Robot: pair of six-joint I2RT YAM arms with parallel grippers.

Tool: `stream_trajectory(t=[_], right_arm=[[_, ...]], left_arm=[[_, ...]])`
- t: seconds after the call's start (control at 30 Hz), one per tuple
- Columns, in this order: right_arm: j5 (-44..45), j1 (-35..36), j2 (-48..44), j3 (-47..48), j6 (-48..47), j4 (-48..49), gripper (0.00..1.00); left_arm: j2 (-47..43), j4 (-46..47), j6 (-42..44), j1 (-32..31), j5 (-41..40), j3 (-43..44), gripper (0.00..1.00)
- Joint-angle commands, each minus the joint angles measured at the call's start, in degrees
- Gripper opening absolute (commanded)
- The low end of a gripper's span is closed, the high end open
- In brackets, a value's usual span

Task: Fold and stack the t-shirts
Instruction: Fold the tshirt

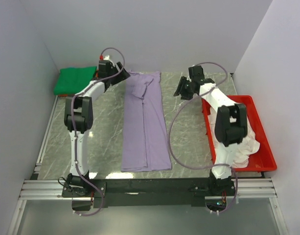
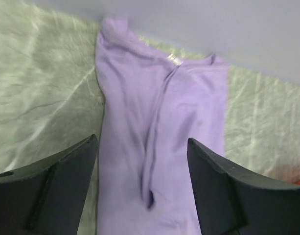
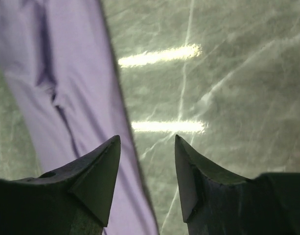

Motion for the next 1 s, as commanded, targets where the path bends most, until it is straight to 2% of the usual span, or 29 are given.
stream_trajectory(t=[0.0,0.07,0.17,0.23,0.27,0.3,0.37,0.53,0.63,0.77,0.9,0.97], right_arm=[[2.54,2.43,-10.43,-7.24,1.74,4.88,0.54],[4.55,5.24,-15.34,-11.21,2.35,5.24,0.53],[9.21,11.13,-22.30,-19.47,2.79,5.94,0.50],[13.16,16.20,-27.38,-25.36,3.84,5.86,0.49],[14.22,17.81,-29.24,-29.64,4.28,6.55,0.49],[15.02,19.74,-31.00,-31.77,5.33,6.91,0.48],[16.16,24.74,-35.66,-37.30,6.57,7.44,0.47],[19.85,35.55,-42.87,-45.76,12.54,7.79,0.44],[22.57,43.12,-43.93,-49.10,16.85,7.70,0.43],[24.68,51.55,-43.06,-51.65,23.34,8.05,0.43],[29.25,58.93,-39.38,-48.77,26.87,5.25,0.42],[30.66,60.27,-36.39,-46.14,27.84,3.23,0.42]], left_arm=[[-11.99,0.99,0.95,0.23,-5.54,-5.10,0.79],[-15.25,-1.12,-0.98,0.23,-7.22,-8.54,0.78],[-23.42,-2.63,-7.66,-0.21,-8.46,-22.21,0.72],[-31.41,-3.68,-12.84,-1.09,-13.28,-29.35,0.72],[-37.18,-3.94,-15.38,-2.66,-13.90,-36.61,0.72],[-40.29,-3.95,-16.54,-3.63,-18.61,-40.42,0.71],[-49.22,-3.25,-18.47,-6.78,-21.45,-51.20,0.70],[-64.46,-6.14,-26.38,-14.00,-30.15,-67.33,0.69],[-72.64,-8.51,-30.78,-17.69,-32.28,-77.34,0.69],[-82.39,-9.84,-34.30,-21.91,-33.68,-83.34,0.67],[-87.16,-11.51,-35.79,-25.17,-34.92,-85.63,0.67],[-87.95,-11.07,-36.23,-26.48,-34.83,-86.07,0.66]])
